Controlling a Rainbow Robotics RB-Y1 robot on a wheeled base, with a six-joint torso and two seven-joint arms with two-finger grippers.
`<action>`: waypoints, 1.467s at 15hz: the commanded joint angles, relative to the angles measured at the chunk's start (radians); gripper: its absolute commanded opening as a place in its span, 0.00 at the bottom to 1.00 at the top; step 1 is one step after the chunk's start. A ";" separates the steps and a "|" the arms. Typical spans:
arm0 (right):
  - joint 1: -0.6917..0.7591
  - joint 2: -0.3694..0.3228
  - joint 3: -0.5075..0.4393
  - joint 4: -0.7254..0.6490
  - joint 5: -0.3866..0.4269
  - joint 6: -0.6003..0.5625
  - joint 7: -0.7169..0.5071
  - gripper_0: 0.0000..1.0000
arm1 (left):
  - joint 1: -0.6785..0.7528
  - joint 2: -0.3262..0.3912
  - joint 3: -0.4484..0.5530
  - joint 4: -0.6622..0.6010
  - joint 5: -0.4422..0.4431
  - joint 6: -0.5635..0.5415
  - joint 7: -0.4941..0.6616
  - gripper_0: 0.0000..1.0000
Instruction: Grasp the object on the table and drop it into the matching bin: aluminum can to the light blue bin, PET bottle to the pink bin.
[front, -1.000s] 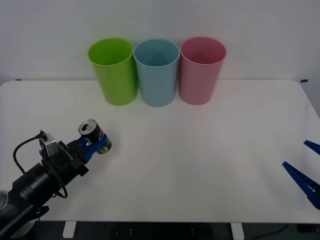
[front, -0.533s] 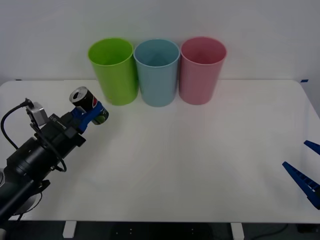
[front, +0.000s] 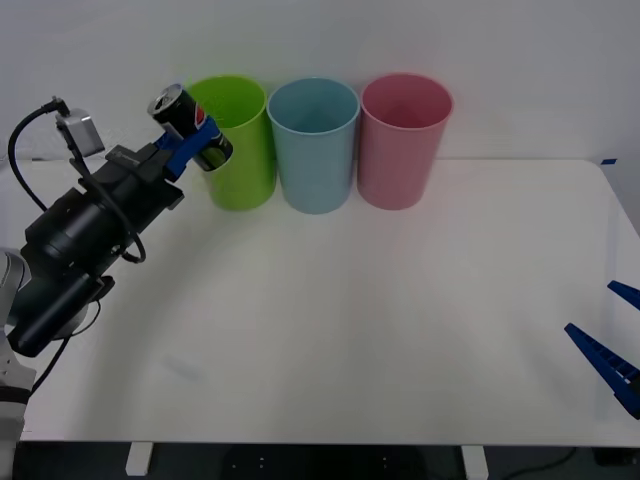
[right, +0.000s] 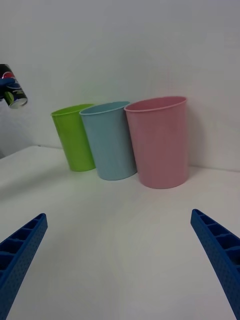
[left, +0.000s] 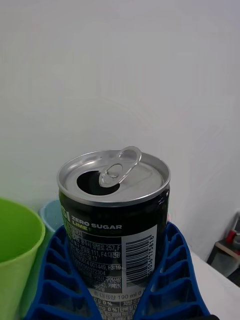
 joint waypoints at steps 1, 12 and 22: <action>0.000 0.000 0.000 0.000 0.000 0.000 0.000 1.00 | -0.077 0.000 0.000 0.002 -0.110 0.022 0.069 0.00; 0.000 0.000 0.000 0.000 0.000 0.000 0.000 1.00 | -0.381 -0.130 0.000 0.206 -0.513 0.073 0.064 0.00; 0.000 0.000 0.000 0.000 0.000 0.000 0.000 1.00 | -0.646 -0.204 0.003 0.534 -0.712 0.223 0.047 0.01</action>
